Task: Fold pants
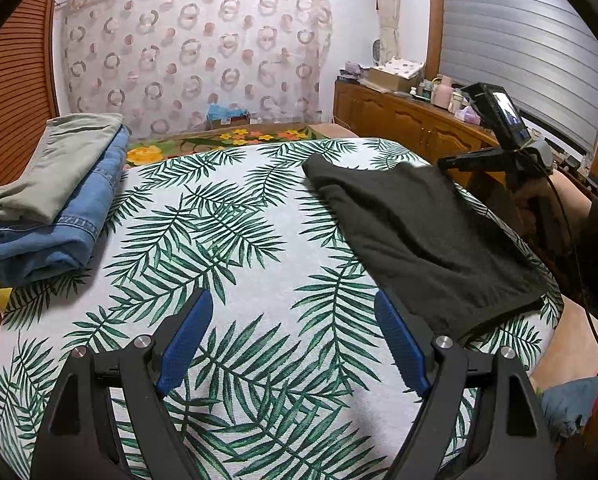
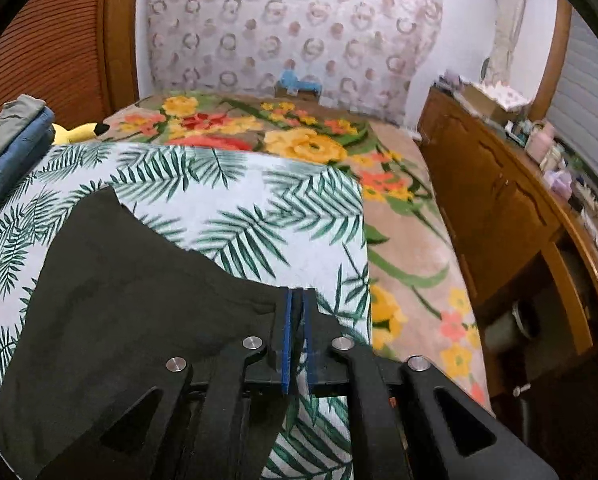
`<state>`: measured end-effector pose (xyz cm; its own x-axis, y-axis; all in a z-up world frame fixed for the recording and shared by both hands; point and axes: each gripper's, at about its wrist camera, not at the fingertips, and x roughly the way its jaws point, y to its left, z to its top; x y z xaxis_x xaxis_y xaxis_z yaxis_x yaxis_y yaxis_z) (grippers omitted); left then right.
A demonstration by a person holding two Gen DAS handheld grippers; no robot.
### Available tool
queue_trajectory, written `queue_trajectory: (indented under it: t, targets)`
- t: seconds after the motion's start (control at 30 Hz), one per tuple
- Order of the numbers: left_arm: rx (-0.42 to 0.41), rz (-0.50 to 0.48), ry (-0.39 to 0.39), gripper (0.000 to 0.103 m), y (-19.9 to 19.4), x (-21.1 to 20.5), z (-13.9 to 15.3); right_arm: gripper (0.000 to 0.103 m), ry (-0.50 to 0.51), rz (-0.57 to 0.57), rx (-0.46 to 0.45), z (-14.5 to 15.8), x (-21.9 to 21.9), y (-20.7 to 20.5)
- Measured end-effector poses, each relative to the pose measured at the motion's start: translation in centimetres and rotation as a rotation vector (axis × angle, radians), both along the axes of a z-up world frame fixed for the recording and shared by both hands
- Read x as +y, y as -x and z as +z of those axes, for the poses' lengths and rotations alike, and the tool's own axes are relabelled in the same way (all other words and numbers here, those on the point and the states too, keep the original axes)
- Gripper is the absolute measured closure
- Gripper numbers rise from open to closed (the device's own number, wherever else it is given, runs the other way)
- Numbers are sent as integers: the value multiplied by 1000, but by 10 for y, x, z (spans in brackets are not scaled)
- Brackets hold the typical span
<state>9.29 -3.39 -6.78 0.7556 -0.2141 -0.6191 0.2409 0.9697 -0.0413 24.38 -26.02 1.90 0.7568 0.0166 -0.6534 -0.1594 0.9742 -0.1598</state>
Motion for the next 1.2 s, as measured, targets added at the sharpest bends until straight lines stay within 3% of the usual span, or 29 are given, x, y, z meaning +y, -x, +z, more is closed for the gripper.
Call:
queue_trajectory:
  t: [0.2, 0.33, 0.53, 0.8, 0.9, 1.2]
  targets:
    - [5, -14, -6, 20, 0, -6, -2, 73, -72, -7, 7, 0, -17, 20]
    - [11, -24, -4, 20, 0, -10, -3, 69, -99, 38, 3, -3, -18, 54]
    - [22, -42, -11, 20, 0, -15, -6, 69, -155, 108, 8, -18, -20, 106]
    - [41, -108, 0, 19, 3, -28, -8, 69, -192, 104, 1, -31, -36, 151]
    - [53, -140, 7, 19, 3, -34, -9, 69, -142, 90, -1, -34, -37, 156]
    - [91, -235, -18, 40, 8, -56, -14, 67, -165, 63, -61, -43, -38, 163]
